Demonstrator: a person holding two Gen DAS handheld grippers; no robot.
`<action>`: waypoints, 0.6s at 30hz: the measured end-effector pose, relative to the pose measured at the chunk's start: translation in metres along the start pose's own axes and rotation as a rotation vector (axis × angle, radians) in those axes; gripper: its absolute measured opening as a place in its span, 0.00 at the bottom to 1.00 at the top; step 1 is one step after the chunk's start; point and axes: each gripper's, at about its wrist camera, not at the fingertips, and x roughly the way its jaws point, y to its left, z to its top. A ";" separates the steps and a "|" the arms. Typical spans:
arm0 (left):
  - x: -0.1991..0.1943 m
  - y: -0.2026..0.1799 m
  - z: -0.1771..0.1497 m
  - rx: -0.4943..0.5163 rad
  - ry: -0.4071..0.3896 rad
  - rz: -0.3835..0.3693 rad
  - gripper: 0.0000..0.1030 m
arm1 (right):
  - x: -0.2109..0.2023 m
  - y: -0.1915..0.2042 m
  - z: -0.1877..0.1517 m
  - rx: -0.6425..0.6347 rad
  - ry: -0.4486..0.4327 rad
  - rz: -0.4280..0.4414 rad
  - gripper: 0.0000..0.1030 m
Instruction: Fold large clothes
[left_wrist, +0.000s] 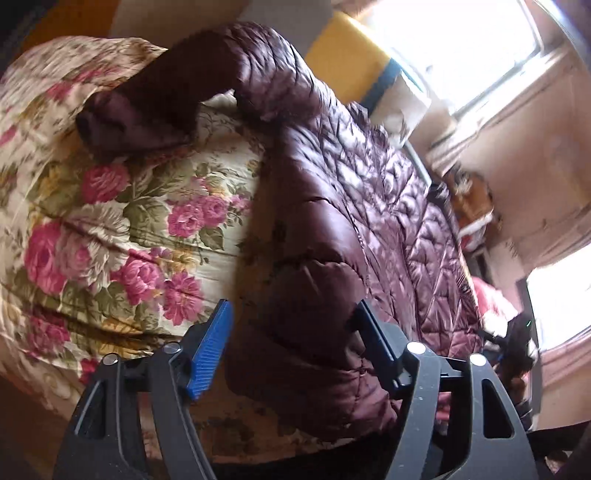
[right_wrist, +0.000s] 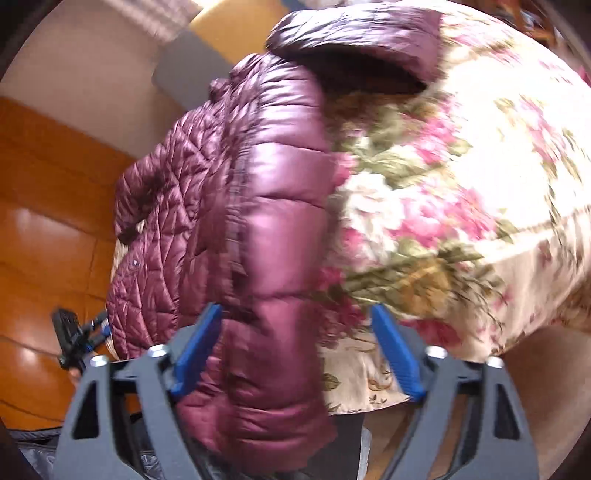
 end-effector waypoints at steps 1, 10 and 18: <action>-0.001 0.002 0.000 -0.002 -0.001 -0.038 0.66 | 0.001 0.000 -0.001 0.025 0.011 0.047 0.88; 0.023 -0.034 0.001 0.135 -0.003 -0.060 0.36 | -0.013 -0.015 -0.070 0.071 0.081 0.297 0.98; -0.010 -0.065 0.058 0.033 -0.071 -0.222 0.21 | -0.052 0.051 -0.029 -0.107 -0.120 0.249 0.33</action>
